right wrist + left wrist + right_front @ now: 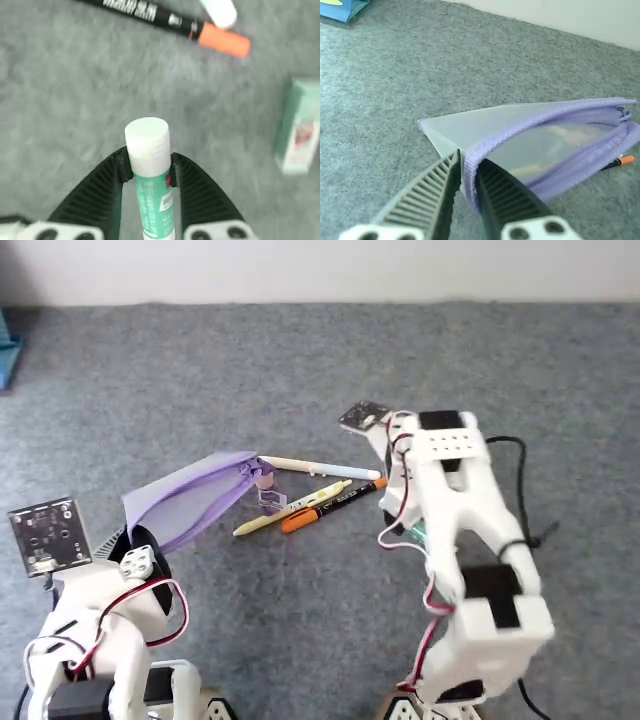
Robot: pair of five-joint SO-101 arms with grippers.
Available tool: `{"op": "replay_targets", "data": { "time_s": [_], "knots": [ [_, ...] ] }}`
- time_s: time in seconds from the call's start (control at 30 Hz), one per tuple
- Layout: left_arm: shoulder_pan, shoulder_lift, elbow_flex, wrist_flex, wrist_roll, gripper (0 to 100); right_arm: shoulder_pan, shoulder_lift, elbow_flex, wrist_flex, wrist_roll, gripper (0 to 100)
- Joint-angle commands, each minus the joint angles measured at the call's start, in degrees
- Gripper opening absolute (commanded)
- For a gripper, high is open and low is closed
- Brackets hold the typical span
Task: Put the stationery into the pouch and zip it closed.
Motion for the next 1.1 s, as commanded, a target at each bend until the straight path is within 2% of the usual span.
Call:
{"op": "replay_targets", "data": {
  "time_s": [0.0,0.13,0.27,0.4,0.53,0.7,0.83,1.07],
  "knots": [
    [-0.18,0.35,0.13,-1.14,0.62,1,0.22,-11.38,-0.7,6.9,0.0,0.9],
    [-0.26,0.35,-0.48,-1.14,0.7,1,-3.21,-23.6,-1.05,12.79,-5.54,0.8],
    [-0.26,0.35,-2.42,-1.14,0.79,1,-11.91,-37.05,-1.05,13.85,-16.18,0.8],
    [-0.26,0.44,-4.0,-0.79,2.2,1,-22.81,-47.87,-1.05,7.69,-30.24,0.8],
    [-0.26,0.44,-4.44,-0.7,2.2,1,-31.52,-53.49,-0.7,-2.33,-37.54,0.8],
    [-0.09,0.53,-4.44,-1.14,2.2,1,-37.76,-55.16,-0.79,-16.75,-42.29,0.9],
    [-0.18,0.53,-4.26,-0.88,2.2,1,-43.38,-54.55,-0.35,-23.69,-42.55,0.9],
    [-0.18,0.53,-4.26,-1.05,2.29,1,-49.63,-51.47,10.55,-41.27,-42.46,0.9]
  ]
}}
